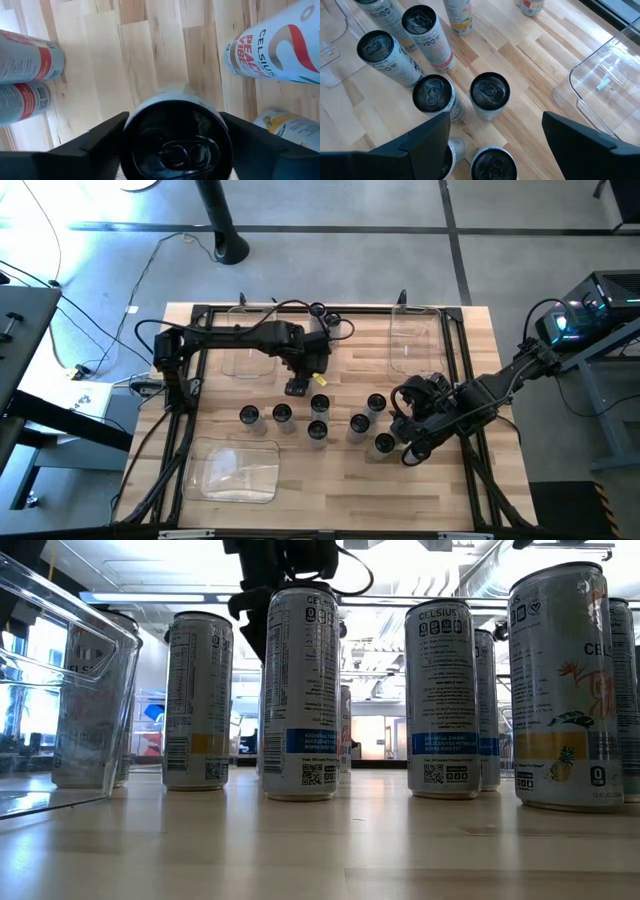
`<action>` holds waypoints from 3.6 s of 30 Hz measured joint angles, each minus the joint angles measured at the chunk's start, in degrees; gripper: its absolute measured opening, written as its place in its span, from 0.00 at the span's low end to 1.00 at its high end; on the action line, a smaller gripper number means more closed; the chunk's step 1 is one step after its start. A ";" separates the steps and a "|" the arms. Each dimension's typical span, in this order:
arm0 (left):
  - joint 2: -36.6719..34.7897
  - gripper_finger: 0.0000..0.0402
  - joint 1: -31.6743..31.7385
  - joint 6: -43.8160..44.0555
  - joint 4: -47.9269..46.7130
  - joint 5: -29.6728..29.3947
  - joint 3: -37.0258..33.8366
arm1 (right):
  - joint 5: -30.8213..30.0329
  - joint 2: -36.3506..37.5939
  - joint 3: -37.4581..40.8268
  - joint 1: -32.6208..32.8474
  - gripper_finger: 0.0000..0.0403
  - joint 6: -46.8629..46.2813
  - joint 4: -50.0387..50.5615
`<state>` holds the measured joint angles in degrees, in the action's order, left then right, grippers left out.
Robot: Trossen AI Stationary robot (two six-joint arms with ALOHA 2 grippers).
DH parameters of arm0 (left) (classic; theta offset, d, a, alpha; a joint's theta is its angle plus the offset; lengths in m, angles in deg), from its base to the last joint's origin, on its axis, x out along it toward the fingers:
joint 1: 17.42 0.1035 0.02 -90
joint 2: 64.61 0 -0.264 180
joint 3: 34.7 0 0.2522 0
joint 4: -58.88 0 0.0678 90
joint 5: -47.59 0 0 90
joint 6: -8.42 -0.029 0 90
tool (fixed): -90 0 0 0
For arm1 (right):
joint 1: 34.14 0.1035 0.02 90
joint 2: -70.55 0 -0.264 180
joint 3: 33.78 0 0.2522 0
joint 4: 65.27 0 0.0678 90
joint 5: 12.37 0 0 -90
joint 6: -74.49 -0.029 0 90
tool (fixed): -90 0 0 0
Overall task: Sort soda cans
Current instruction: Move the white-yellow soda can to the bottom left of the table
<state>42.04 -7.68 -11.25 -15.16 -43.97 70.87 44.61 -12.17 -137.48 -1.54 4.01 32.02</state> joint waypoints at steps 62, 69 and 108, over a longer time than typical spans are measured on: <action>-11.94 0.61 -31.69 -2.51 -11.51 -1.75 17.07 | -9.03 0.00 -12.37 -5.84 0.77 -1.54 -4.43; -8.36 0.61 -33.32 -1.61 -11.39 2.90 17.07 | -6.14 0.00 -12.59 -5.81 0.77 -1.06 -1.37; 8.79 0.79 -33.18 7.53 -9.54 3.67 16.37 | -5.77 0.00 -12.59 -0.22 0.77 -0.04 6.49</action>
<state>50.83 -40.86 -3.71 -24.69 -40.30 87.24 38.84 -12.17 -150.07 -1.76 3.96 38.51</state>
